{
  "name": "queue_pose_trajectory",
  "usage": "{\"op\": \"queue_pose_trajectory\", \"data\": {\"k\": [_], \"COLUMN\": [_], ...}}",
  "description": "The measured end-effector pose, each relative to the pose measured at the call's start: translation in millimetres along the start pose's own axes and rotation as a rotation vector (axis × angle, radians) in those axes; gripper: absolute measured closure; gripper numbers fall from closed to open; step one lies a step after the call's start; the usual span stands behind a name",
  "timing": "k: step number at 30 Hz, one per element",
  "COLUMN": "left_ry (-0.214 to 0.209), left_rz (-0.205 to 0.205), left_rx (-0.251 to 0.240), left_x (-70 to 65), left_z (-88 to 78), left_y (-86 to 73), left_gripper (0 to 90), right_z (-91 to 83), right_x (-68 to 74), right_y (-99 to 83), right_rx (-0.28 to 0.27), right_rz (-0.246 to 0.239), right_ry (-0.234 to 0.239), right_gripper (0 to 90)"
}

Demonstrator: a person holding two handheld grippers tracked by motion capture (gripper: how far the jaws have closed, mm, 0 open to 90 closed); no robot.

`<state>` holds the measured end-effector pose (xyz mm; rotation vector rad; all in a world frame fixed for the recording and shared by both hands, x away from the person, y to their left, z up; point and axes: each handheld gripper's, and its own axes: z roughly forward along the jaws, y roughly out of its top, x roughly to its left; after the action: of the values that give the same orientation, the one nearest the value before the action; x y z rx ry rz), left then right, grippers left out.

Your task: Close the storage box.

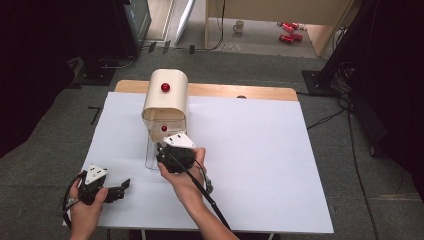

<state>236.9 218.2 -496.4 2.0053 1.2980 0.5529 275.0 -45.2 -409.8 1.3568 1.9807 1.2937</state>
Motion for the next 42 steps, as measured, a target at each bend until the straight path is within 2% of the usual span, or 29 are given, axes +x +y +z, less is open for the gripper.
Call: {"op": "queue_pose_trajectory", "data": {"k": [10, 18, 26, 32, 36, 42], "left_ry": [0.002, 0.007, 0.008, 0.007, 0.008, 0.008], "left_rz": [0.0, 0.002, 0.002, 0.003, 0.004, 0.003], "left_rx": [0.005, 0.007, 0.007, 0.007, 0.006, 0.008], "left_x": [-0.4, -0.5, -0.6, -0.5, -0.7, -0.5], "left_z": [0.2, 0.5, 0.5, 0.5, 0.4, 0.5], "left_y": [0.1, 0.2, 0.2, 0.2, 0.1, 0.2], "left_gripper": [7.0, 7.0, 7.0, 7.0, 7.0, 7.0], "right_z": [-30.7, -43.5, -43.1, -39.0, -36.0, -29.7], "right_x": [4.3, 2.5, 4.2, 9.8, 11.1, 17.1], "right_y": [-21.9, -43.3, -70.2, -90.4, -98.9, -107.2], "right_rx": [-0.012, -0.007, 0.032, 0.059, 0.082, 0.109], "right_rz": [0.005, 0.018, 0.045, 0.037, 0.05, 0.036], "right_ry": [0.026, 0.036, 0.051, 0.049, 0.052, 0.057], "right_gripper": [56.5, 56.6, 57.0, 57.1, 57.3, 58.1]}}
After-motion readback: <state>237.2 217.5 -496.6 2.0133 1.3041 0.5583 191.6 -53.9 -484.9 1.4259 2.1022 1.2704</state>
